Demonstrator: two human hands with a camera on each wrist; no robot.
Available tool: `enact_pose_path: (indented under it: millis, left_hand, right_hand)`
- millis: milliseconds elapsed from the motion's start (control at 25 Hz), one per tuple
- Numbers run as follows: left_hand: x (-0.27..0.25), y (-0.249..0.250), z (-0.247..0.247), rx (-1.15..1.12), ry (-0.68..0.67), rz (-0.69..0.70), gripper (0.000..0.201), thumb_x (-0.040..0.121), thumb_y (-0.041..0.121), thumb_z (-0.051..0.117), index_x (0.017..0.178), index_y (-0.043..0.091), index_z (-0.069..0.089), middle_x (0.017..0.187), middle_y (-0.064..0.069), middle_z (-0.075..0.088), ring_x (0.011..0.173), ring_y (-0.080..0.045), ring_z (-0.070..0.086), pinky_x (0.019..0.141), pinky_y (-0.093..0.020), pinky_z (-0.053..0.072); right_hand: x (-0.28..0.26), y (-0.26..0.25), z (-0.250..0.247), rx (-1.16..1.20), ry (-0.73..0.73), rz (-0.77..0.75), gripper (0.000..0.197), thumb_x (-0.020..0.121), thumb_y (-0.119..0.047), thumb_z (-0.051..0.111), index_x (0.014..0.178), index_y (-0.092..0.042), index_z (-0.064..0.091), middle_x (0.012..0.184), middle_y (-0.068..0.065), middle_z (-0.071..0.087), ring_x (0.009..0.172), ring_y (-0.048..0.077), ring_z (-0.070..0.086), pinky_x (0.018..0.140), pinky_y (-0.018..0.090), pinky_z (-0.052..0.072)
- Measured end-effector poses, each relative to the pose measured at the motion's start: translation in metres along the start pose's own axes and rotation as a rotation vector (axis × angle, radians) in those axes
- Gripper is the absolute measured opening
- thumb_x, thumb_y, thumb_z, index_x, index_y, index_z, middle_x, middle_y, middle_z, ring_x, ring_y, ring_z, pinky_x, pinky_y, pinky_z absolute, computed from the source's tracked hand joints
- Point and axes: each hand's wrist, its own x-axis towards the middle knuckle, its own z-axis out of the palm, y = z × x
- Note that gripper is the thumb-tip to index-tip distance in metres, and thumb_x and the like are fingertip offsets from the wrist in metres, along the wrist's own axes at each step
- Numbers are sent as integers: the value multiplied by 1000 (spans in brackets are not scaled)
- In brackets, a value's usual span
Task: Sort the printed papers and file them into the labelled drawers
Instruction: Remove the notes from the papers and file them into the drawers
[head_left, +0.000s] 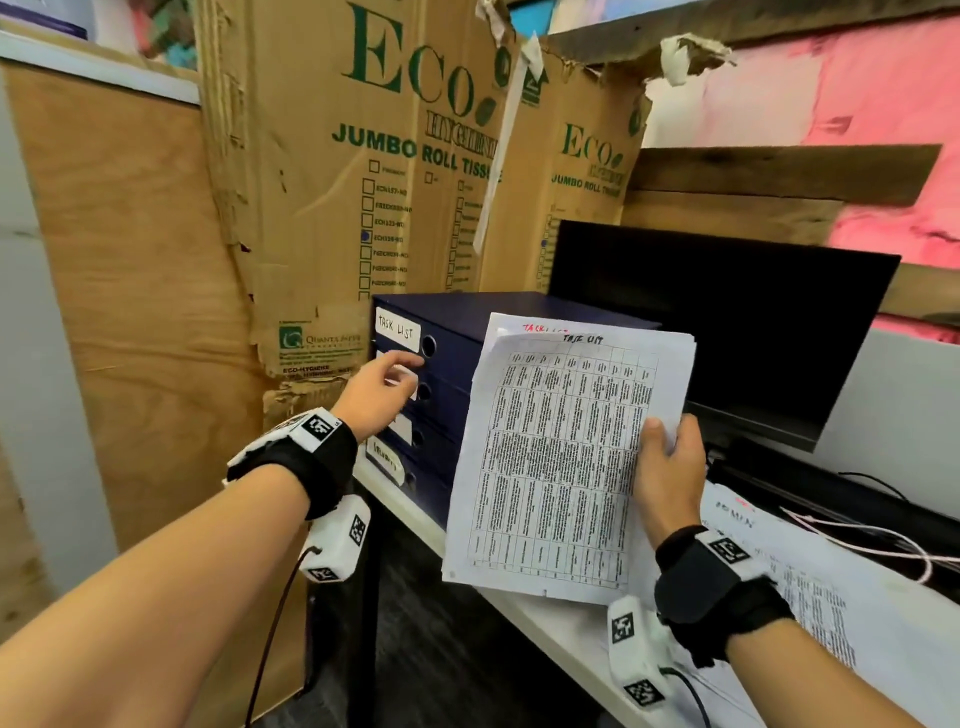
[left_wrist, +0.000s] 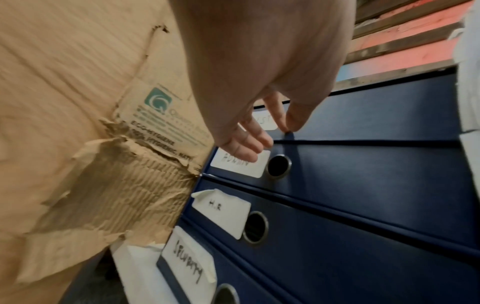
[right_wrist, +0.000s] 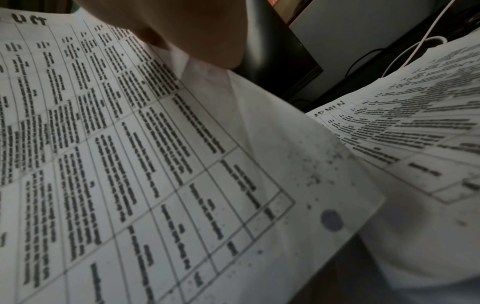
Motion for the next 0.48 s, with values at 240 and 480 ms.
enact_pose_path:
  millis: [240,480]
  left_hand:
    - [13,14,18,-76,140,22,16,95,9,50,109,14,57,89,-1,46,71,-10,49,69,-24,42]
    - [13,12,-13,73,-12,-99,21,81,35,51,84,41,70,107,-6,53,110,-31,51,107,-43,39]
  right_hand:
    - [6,4,8,-4,19,28,13,102,-21,43,101,-10,50,98,-1,60,87,15,57,83,35,48]
    - [16,-16,14,43,42,4,11,102,-20,43,106,-14,51,106,-1,59,95,15,55,84,30,41]
